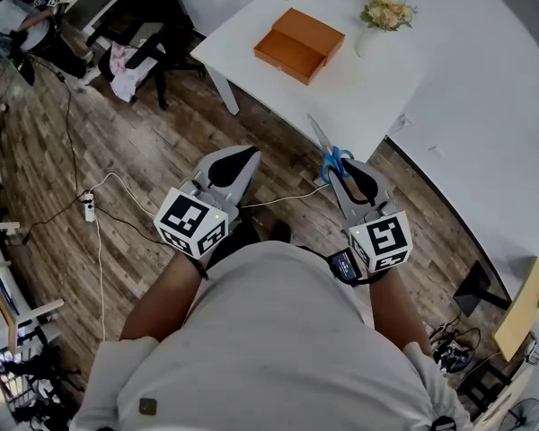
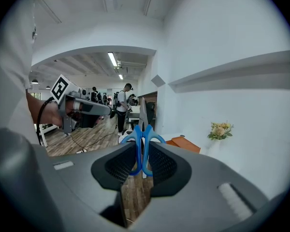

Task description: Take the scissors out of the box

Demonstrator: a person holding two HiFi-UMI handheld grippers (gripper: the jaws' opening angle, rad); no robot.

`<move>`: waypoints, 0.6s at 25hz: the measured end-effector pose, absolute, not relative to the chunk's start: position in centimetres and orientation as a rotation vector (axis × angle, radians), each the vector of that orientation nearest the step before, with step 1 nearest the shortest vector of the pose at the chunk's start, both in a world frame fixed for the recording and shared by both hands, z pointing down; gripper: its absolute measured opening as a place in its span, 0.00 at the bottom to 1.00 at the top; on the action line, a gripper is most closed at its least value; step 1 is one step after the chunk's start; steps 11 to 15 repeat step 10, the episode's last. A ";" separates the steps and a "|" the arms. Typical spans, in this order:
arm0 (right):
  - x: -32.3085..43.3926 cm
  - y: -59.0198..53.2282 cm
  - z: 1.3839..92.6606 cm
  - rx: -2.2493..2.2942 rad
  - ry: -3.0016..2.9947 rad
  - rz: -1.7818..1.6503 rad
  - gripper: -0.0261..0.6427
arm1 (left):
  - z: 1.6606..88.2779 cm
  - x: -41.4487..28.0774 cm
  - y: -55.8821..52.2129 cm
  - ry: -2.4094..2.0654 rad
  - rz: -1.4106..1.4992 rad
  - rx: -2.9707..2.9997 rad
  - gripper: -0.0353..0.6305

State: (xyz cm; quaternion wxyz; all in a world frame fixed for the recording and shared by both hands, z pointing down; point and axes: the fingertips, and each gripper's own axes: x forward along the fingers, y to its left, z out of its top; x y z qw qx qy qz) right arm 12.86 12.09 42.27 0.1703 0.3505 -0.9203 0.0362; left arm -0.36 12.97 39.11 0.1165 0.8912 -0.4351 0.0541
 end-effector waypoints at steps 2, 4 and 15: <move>12.8 12.0 42.2 0.999 -2.613 0.103 0.19 | 39.2 -0.5 12.9 -1.271 0.155 2.607 0.06; 12.6 11.9 42.2 1.003 -2.612 0.106 0.19 | 39.2 -0.6 12.9 -1.269 0.155 2.605 0.06; 12.0 11.1 42.0 1.011 -2.610 0.103 0.19 | 38.8 -1.4 11.9 -1.268 0.148 2.612 0.06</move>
